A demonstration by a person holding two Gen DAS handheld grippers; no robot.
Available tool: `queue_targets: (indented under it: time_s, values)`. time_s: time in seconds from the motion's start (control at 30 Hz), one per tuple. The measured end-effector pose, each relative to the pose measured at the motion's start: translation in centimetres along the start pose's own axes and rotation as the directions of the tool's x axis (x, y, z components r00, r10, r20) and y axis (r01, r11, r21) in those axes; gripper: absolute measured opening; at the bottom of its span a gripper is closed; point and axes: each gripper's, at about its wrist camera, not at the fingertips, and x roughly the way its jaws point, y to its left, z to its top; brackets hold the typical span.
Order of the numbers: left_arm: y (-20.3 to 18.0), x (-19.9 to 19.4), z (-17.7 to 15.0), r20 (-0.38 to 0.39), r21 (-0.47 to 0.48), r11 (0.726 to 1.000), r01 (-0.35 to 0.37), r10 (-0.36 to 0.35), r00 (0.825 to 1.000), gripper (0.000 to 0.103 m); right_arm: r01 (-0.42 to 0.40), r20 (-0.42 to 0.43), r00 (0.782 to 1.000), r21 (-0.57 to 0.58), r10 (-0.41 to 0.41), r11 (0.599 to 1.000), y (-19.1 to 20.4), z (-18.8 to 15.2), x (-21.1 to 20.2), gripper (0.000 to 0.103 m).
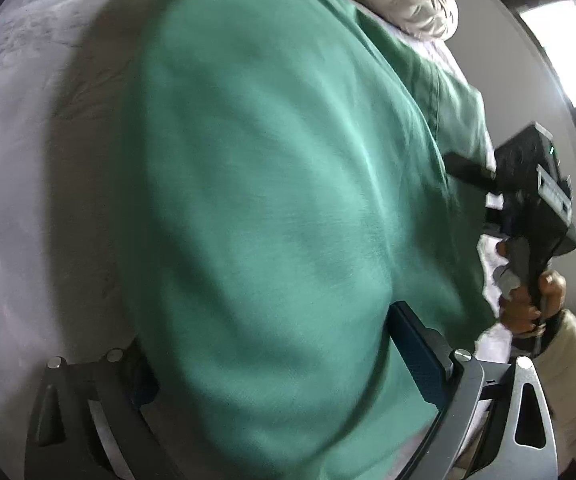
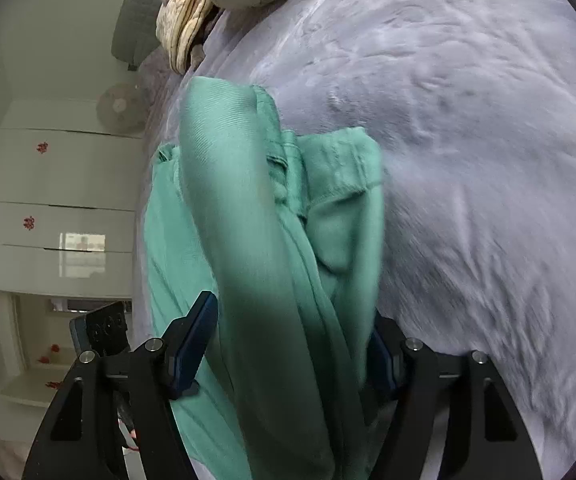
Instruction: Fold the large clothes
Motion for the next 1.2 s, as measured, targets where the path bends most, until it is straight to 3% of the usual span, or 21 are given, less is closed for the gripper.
queue_targets:
  time_s: [0.07,0.1,0.13,0.17,0.2,0.27,0.33,0.47,0.67,0.93,1.07,1.2]
  values:
    - [-0.2,-0.2,-0.2,0.012,0.002,1.000,-0.009,0.009,1.000,0.095,-0.013,0.002,1.000,0.027,0.013,1.000,-0.2,0.4,0.5,0.073]
    - [-0.3,-0.5,-0.4,0.026,0.006,1.000,-0.012,0.012,1.000,0.085,-0.016,0.005,1.000,0.040,0.016,0.999,-0.1,0.6,0.6,0.068]
    - [-0.5,-1.1,-0.8,0.045,0.022,0.999,-0.026,0.025,0.999,0.075,-0.014,0.016,1.000,0.056,0.013,0.998,-0.2,0.6,0.5,0.058]
    - [-0.7,-1.5,-1.0,0.058,0.037,0.999,-0.030,0.028,0.998,0.069,-0.018,0.026,1.000,0.071,0.016,0.997,-0.2,0.4,0.3,0.034]
    - [-0.9,-2.0,-1.2,0.070,0.054,0.998,-0.032,0.028,0.997,0.061,-0.028,0.040,0.999,0.084,0.025,0.996,-0.1,0.1,0.2,0.023]
    - [-1.4,-3.1,-1.6,0.087,0.084,0.996,-0.023,0.015,0.996,0.052,-0.049,0.063,0.997,0.074,0.045,0.996,0.6,-0.4,-0.3,0.017]
    - [-1.8,-4.3,-1.8,0.100,0.099,0.995,0.003,-0.013,0.995,0.047,-0.089,0.086,0.993,0.067,0.083,0.994,1.8,-0.9,-0.9,0.016]
    - [-1.8,-7.5,-2.4,0.125,0.103,0.993,0.065,-0.078,0.989,0.046,-0.174,0.131,0.978,0.069,0.164,0.982,4.6,-2.2,-2.1,0.015]
    - [0.6,-13.6,-5.9,0.136,0.144,0.987,0.077,-0.097,0.986,0.046,-0.207,0.143,0.970,0.051,0.198,0.977,9.9,-5.7,-2.0,0.015]
    - [7.9,-18.7,-14.2,0.059,0.125,0.992,-0.004,-0.004,0.998,0.046,-0.276,0.090,0.960,0.142,0.265,0.951,14.5,-14.4,4.9,0.016]
    - [13.4,-18.0,-18.7,-0.002,0.063,0.997,-0.034,0.035,0.999,0.047,-0.287,0.056,0.958,0.239,0.282,0.928,14.2,-18.6,10.4,0.016]
    - [16.9,-16.2,-21.1,-0.043,0.011,0.997,-0.079,0.080,0.996,0.059,-0.251,0.059,0.968,0.297,0.244,0.921,13.1,-20.3,13.3,0.015]
